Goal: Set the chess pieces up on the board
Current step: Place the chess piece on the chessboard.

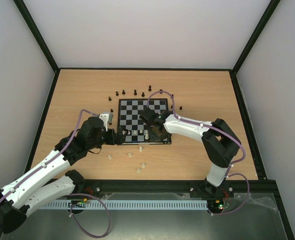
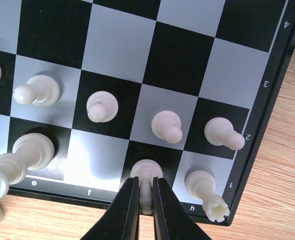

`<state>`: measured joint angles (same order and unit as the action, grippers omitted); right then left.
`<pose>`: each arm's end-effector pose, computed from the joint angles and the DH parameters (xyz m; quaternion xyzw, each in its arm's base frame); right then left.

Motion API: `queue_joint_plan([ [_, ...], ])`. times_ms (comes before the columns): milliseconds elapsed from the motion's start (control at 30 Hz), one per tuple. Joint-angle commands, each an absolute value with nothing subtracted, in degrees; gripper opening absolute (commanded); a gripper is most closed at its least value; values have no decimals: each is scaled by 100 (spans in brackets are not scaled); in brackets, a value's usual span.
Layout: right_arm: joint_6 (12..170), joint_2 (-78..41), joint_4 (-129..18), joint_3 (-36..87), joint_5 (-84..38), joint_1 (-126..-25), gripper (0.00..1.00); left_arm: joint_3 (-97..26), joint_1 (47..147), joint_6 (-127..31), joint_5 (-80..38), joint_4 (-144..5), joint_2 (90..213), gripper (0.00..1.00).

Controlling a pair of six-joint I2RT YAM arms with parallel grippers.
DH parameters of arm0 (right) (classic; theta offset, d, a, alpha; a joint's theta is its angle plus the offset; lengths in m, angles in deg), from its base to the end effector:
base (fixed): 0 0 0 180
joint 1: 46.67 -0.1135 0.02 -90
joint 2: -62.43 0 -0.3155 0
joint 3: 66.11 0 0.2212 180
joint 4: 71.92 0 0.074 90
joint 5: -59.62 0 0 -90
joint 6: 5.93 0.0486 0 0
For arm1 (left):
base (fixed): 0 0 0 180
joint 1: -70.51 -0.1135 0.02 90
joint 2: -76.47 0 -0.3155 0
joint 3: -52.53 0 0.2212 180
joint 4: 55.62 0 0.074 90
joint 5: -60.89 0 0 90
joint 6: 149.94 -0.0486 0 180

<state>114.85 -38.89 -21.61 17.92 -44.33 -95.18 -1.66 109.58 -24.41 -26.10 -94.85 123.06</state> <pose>0.2336 0.2464 0.2451 -0.1267 0.9657 0.0313 0.2245 0.0968 -0.0819 0.3077 0.0398 0.8719 -0.3136 0.3739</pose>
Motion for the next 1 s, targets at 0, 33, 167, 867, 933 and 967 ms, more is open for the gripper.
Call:
queue_joint_plan([
  [0,11427,-3991,-2005,1694,-4453,-9484,7,-126,10937,-2478,-2569,-9463,12314,99],
  [33,11430,-3991,-2010,1689,-4452,-9484,7,-122,10936,-2484,-2568,-9465,12314,99],
  [167,11429,-3991,-2034,1669,-4442,-9475,9,-124,10936,-2482,-2568,-9456,12331,99],
  [867,11377,-3795,-2057,1713,-4366,-9475,19,-102,10936,-2486,-2555,-9428,12366,99],
  [933,11376,-3687,-2050,1711,-4357,-9475,22,-106,10936,-2473,-2559,-9419,12370,99],
  [967,11382,-3636,-2017,1710,-4362,-9475,23,-104,10936,-2474,-2560,-9422,12373,99],
])
